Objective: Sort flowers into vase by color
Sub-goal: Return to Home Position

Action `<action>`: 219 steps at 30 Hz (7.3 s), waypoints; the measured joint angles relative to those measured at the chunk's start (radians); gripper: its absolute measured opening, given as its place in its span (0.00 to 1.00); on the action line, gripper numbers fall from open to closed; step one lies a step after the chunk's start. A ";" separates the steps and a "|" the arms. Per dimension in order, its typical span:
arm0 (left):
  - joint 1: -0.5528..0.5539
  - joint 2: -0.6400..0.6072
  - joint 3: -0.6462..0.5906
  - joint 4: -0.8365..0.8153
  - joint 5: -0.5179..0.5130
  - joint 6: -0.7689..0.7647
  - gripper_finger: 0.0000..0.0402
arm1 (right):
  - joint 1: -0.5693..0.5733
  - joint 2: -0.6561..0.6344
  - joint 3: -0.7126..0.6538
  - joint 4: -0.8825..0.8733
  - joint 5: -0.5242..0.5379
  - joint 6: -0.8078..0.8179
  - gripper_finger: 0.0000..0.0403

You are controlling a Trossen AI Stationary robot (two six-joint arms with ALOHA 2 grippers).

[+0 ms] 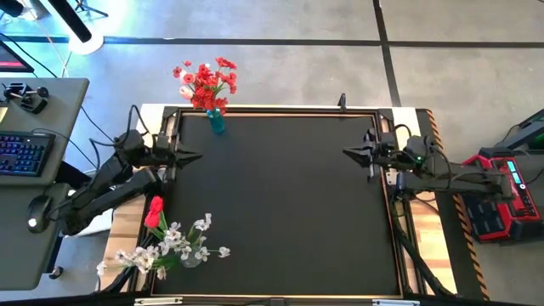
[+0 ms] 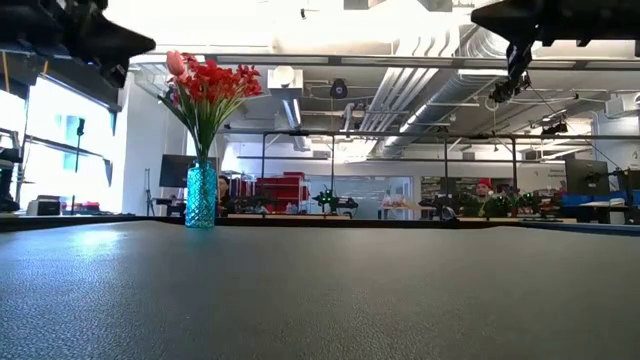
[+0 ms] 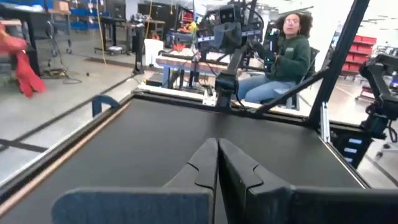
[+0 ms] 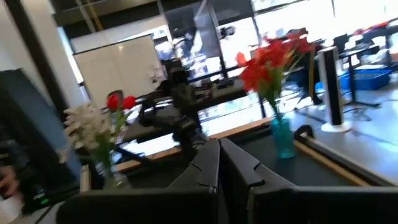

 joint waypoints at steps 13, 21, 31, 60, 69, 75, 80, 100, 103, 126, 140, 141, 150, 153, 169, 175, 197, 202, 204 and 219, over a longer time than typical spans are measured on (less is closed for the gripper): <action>-0.093 0.026 -0.127 0.215 -0.111 -0.079 0.00 | 0.205 0.171 0.000 0.116 0.159 -0.053 0.00; -0.203 0.084 -0.130 0.256 -0.169 -0.068 0.00 | 0.258 0.156 0.000 0.112 0.213 -0.064 0.00; -0.325 0.084 -0.123 0.242 -0.253 -0.041 0.00 | 0.284 -0.001 0.000 -0.085 0.286 -0.062 0.00; -0.472 -0.132 -0.090 -0.041 -0.440 0.020 0.00 | 0.279 -0.311 -0.236 -0.063 0.284 -0.071 0.00; -0.498 -0.131 -0.161 0.047 -0.446 -0.001 0.00 | 0.244 -0.398 -0.268 -0.140 0.292 -0.064 0.00; -0.513 -0.132 -0.181 0.061 -0.450 -0.017 0.00 | 0.214 -0.398 -0.324 -0.074 0.262 -0.016 0.00; -0.513 -0.131 -0.185 0.039 -0.468 -0.001 0.00 | 0.189 -0.398 -0.324 -0.113 0.261 -0.016 0.00; -0.513 -0.132 -0.293 0.177 -0.459 -0.009 0.00 | 0.173 -0.398 -0.361 -0.084 0.213 0.039 0.00; -0.513 -0.132 -0.293 0.176 -0.461 0.000 0.00 | 0.173 -0.398 -0.361 -0.084 0.213 0.034 0.00; -0.513 -0.125 -0.293 0.177 -0.462 -0.016 0.00 | 0.173 -0.397 -0.362 -0.061 0.134 0.013 0.00; -0.513 -0.077 -0.293 0.176 -0.462 -0.052 0.00 | 0.173 -0.388 -0.362 -0.126 0.129 -0.032 0.00; -0.513 -0.077 -0.293 0.176 -0.462 -0.052 0.00 | 0.173 -0.387 -0.362 -0.126 0.129 -0.042 0.00; -0.513 -0.077 -0.293 0.176 -0.462 -0.052 0.00 | 0.173 -0.388 -0.361 -0.127 0.129 -0.035 0.00; -0.513 -0.077 -0.293 0.176 -0.462 -0.052 0.00 | 0.173 -0.388 -0.361 -0.127 0.129 -0.035 0.00; -0.513 -0.077 -0.293 0.176 -0.462 -0.051 0.00 | 0.173 -0.388 -0.360 -0.129 0.128 -0.035 0.00; -0.513 -0.077 -0.293 0.176 -0.462 -0.051 0.00 | 0.173 -0.388 -0.360 -0.129 0.128 -0.035 0.00; -0.513 -0.077 -0.293 0.176 -0.462 -0.051 0.00 | 0.173 -0.388 -0.360 -0.130 0.128 -0.035 0.00; -0.513 -0.077 -0.293 0.176 -0.462 -0.051 0.00 | 0.173 -0.388 -0.360 -0.130 0.128 -0.035 0.00; -0.513 -0.077 -0.293 0.176 -0.462 -0.051 0.00 | 0.173 -0.388 -0.360 -0.130 0.128 -0.035 0.00; -0.513 -0.077 -0.293 0.176 -0.462 -0.051 0.00 | 0.173 -0.388 -0.360 -0.130 0.128 -0.035 0.00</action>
